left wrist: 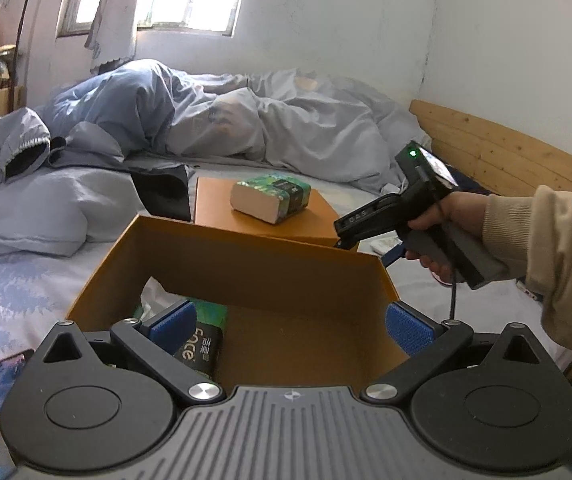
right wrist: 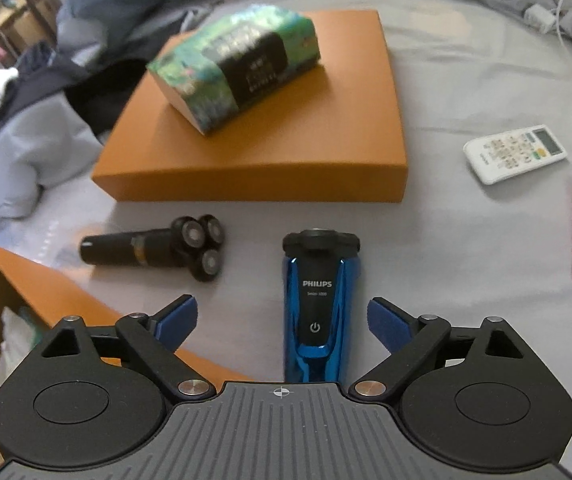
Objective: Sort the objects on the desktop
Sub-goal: 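Close the right gripper around the blue shaver and lift it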
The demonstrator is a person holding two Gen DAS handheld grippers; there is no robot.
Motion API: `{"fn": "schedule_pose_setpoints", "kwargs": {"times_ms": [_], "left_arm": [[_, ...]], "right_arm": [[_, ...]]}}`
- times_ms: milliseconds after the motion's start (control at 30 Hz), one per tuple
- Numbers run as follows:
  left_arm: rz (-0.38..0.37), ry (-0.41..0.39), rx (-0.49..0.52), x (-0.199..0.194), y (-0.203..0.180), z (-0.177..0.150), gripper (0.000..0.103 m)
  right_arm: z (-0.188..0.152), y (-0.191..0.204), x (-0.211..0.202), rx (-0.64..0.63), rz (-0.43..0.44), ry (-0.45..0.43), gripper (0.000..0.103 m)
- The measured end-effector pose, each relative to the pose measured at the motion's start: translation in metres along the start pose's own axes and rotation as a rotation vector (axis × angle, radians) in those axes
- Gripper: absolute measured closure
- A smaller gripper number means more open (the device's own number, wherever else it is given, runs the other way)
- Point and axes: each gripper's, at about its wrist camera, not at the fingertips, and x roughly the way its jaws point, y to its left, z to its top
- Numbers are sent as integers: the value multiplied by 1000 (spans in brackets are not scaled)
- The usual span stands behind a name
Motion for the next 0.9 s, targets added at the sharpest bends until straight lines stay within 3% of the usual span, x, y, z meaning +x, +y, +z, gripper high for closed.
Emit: {"fn": "schedule_pose_setpoints", "kwargs": {"times_ms": [267, 400, 567, 833, 900], "left_arm": [[-2, 7, -25, 1, 1, -1, 0], [-6, 9, -25, 4, 0, 0, 0], [-16, 16, -30, 6, -1, -2, 0], [-26, 21, -32, 7, -2, -4, 0], [-26, 24, -36, 7, -2, -4, 0]], "right_arm": [[-3, 6, 30, -27, -56, 56, 15], [-8, 8, 40, -30, -74, 78, 26], [-15, 9, 51, -48, -98, 120, 31], [6, 2, 53, -63, -113, 140, 32], [7, 3, 52, -70, -120, 137, 36]]}}
